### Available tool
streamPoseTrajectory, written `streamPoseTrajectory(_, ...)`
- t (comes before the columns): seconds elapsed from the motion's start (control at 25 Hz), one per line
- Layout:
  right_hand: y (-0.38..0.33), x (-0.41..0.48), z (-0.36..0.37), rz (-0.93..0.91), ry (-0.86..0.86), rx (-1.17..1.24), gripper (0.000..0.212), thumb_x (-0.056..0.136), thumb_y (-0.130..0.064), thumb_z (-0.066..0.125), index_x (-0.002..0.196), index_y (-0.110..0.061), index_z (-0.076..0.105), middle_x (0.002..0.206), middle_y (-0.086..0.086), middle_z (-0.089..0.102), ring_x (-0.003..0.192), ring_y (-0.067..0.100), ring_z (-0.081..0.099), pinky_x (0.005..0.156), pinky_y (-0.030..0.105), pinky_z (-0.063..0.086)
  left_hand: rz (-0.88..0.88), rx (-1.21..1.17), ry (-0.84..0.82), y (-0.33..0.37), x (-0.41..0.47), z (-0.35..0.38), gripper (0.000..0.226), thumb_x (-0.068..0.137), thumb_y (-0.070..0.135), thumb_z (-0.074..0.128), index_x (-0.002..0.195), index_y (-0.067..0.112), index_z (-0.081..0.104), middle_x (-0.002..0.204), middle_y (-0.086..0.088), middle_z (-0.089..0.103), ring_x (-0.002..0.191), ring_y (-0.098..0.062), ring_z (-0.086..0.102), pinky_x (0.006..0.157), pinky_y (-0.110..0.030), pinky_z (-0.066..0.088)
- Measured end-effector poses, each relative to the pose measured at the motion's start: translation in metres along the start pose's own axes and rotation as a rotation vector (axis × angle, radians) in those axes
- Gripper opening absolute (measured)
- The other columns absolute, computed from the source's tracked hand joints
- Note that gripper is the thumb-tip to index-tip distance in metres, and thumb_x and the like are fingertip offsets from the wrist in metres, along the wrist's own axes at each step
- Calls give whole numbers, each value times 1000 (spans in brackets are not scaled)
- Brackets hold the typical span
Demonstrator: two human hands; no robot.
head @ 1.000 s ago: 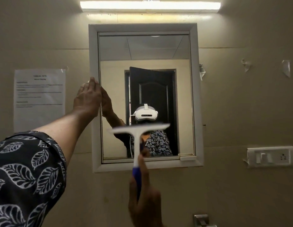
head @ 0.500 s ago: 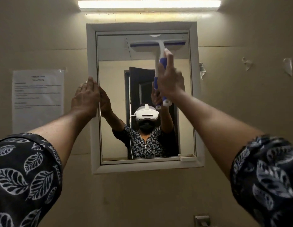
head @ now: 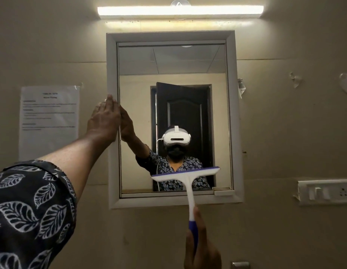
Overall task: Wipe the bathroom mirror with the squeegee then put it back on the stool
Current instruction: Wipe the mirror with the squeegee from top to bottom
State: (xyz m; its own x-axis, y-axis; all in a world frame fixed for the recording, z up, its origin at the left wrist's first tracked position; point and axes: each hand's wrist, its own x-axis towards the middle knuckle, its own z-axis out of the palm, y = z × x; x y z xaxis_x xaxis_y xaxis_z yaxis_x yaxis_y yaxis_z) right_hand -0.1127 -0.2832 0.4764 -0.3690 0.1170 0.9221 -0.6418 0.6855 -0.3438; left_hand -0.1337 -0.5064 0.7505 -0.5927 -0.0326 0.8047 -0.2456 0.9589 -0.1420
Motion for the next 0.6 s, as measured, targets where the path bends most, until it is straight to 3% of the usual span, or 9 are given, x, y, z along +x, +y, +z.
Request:
streamPoseTrajectory(0.08,-52,81,16,-96,-154,78,73,86,-31,61,145,-25,19,66,9,71,52,-7,55,51,1,45,2,-14,-7,0,-2,-1,101,77,-2,71,151,1,2,159,-19,-2,147,-33,6,120,-38,11)
streamPoseTrajectory(0.12,-73,132,14,-217,-109,102,81,86,-33,61,147,-11,11,89,26,70,80,-1,64,70,5,49,0,-22,-11,0,-2,-2,103,76,-2,71,151,1,1,159,-19,-2,147,-33,5,120,-38,10)
streamPoseTrajectory(0.16,-90,172,27,-280,8,267,88,83,-22,67,143,8,10,115,42,54,112,21,59,91,16,45,-1,-26,-14,0,-2,-3,104,75,-1,72,151,1,0,159,-19,-3,147,-33,5,120,-38,9)
streamPoseTrajectory(0.2,-107,201,44,-185,-50,593,80,81,2,64,135,22,9,133,46,32,130,41,39,104,24,35,-2,-25,-17,0,-3,-4,104,75,-1,72,151,1,0,159,-19,-3,148,-32,4,120,-38,9)
streamPoseTrajectory(0.24,-129,214,57,-33,-241,910,79,77,11,64,130,28,8,140,45,19,135,49,25,108,27,29,0,-22,-17,0,-3,-4,104,76,-1,72,151,1,0,159,-19,-3,148,-32,4,120,-38,9)
streamPoseTrajectory(0.32,-163,212,75,-27,-393,1111,130,52,-42,86,127,31,9,141,45,14,136,51,19,111,32,27,2,-19,-16,1,-4,-4,102,77,-2,70,151,0,0,159,-19,-2,148,-32,4,120,-38,9)
streamPoseTrajectory(0.4,-171,207,71,56,-464,1192,169,13,-79,71,127,31,10,141,46,14,136,52,19,109,27,28,2,-20,-21,0,-4,-4,101,78,-3,69,151,-1,-1,159,-19,-3,148,-32,4,120,-38,9)
streamPoseTrajectory(0.52,-154,203,54,-84,-234,972,170,13,-82,68,128,30,12,139,46,20,135,52,23,110,28,28,4,-26,-21,-1,-2,-3,101,78,-2,69,151,0,-1,159,-19,-3,148,-32,3,120,-38,9)
streamPoseTrajectory(0.6,-138,212,12,-205,-5,566,139,48,-77,67,138,17,15,121,40,50,114,46,53,90,26,51,0,-26,-20,-1,-1,-2,102,78,-2,69,151,0,-1,159,-18,-4,148,-32,3,120,-38,9)
